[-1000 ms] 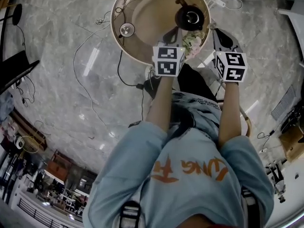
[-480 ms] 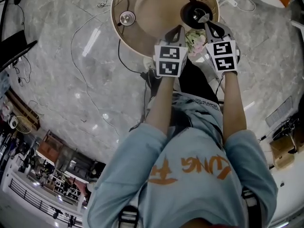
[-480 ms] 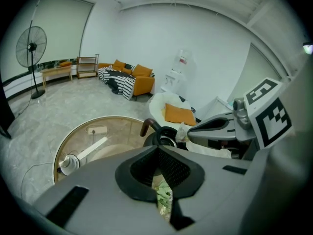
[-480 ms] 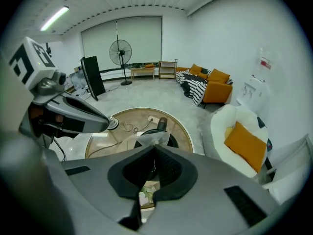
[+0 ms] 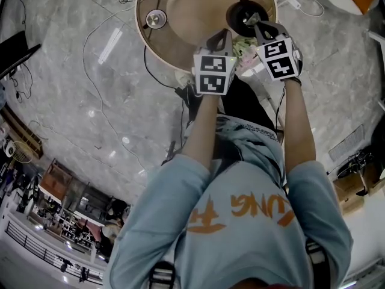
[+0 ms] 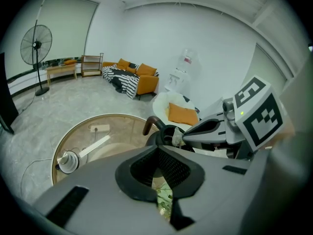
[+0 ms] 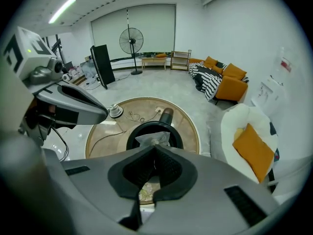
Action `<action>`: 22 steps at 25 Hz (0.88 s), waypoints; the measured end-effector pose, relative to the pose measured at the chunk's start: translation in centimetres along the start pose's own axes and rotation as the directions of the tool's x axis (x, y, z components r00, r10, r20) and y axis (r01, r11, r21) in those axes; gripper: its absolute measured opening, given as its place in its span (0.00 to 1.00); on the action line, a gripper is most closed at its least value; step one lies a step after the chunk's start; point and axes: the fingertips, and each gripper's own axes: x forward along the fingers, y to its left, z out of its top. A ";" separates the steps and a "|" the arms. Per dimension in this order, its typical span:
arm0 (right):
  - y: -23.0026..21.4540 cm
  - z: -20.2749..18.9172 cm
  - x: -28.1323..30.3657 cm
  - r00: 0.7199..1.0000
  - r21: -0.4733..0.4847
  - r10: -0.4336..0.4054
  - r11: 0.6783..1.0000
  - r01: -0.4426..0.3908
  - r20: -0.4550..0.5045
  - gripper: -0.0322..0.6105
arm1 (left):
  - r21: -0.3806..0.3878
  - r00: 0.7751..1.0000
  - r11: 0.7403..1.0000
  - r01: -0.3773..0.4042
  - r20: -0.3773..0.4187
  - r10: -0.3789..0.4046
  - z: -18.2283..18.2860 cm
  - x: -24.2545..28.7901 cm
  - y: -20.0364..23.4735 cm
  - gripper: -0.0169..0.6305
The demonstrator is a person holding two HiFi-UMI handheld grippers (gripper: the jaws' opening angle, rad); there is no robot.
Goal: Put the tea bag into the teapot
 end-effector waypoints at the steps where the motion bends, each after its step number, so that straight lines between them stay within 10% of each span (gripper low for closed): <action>1: -0.1 0.0 0.1 1.000 0.002 0.004 1.000 -0.004 -0.001 0.07 | -0.001 1.000 1.000 -0.001 -0.002 0.001 0.0 0.1 0.1 0.06; 22: -0.3 0.4 0.0 0.999 0.042 0.042 0.998 -0.042 -0.003 0.13 | -0.004 1.000 1.000 -0.012 0.009 0.012 0.5 -0.1 0.0 0.06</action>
